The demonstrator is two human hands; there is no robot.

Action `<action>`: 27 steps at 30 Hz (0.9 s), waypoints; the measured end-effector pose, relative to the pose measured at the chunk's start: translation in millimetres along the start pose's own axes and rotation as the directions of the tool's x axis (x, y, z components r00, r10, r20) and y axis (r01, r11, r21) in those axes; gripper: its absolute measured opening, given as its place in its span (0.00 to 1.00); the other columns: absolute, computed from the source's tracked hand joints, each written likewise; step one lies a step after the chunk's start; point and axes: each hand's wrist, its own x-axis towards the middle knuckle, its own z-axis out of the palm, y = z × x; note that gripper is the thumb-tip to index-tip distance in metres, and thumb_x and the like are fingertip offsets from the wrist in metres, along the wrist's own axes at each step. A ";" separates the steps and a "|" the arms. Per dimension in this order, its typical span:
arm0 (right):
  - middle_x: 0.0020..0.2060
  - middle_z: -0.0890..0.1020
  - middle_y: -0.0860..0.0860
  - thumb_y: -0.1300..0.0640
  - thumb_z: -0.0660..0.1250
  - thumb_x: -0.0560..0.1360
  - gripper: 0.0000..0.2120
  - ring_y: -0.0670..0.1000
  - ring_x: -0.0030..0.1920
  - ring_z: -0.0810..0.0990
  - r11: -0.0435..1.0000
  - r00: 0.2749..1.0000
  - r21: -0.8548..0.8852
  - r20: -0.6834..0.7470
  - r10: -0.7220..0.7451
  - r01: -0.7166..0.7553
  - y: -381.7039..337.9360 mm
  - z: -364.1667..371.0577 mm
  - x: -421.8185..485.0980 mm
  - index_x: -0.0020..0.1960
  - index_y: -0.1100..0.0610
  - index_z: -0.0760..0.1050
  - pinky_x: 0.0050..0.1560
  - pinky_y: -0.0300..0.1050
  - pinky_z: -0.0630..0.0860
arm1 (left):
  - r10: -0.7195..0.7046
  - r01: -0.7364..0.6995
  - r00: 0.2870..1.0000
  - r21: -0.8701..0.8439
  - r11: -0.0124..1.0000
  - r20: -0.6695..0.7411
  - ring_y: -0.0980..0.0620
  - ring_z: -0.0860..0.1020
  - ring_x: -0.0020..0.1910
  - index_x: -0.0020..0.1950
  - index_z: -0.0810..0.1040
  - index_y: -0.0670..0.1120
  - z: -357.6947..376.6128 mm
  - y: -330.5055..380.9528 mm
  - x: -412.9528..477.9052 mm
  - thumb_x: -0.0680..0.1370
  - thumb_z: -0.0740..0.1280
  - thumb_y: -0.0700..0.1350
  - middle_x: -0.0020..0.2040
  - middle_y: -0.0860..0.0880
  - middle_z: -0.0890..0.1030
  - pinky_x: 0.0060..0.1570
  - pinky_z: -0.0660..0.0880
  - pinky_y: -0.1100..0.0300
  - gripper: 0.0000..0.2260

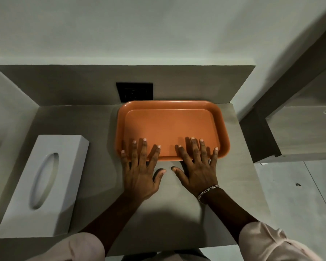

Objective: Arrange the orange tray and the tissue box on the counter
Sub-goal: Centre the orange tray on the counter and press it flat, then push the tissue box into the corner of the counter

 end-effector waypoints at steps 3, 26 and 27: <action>0.80 0.56 0.56 0.28 0.49 0.75 0.36 0.62 0.80 0.52 1.000 1.000 -0.006 -0.001 -0.008 0.008 2.4 2.3 2.5 0.79 0.42 0.52 0.73 0.74 0.46 | 0.003 -0.002 1.000 -0.015 1.000 0.025 0.36 0.49 0.80 0.80 0.51 0.54 -2.6 0.7 1.4 0.77 0.52 0.69 0.82 0.41 0.52 0.75 0.45 0.30 0.35; 0.79 0.57 0.59 0.34 0.55 0.77 0.36 0.61 0.79 0.55 0.694 0.739 0.325 -0.025 -0.673 0.642 -178.5 -31.3 -6.3 0.78 0.54 0.59 0.76 0.66 0.55 | -0.590 0.571 0.807 -0.212 0.793 -0.037 0.37 0.46 0.80 0.80 0.48 0.49 -90.7 -142.2 -106.7 0.73 0.63 0.62 0.82 0.40 0.49 0.76 0.49 0.31 0.42; 0.80 0.56 0.59 0.33 0.53 0.77 0.37 0.61 0.79 0.54 0.692 0.727 0.304 -0.003 -0.686 0.655 -184.5 -27.7 -4.5 0.78 0.53 0.58 0.76 0.67 0.54 | -0.605 0.586 0.796 -0.217 0.781 -0.030 0.36 0.47 0.80 0.80 0.47 0.50 -90.9 -147.9 -109.1 0.72 0.64 0.63 0.82 0.40 0.48 0.75 0.50 0.31 0.43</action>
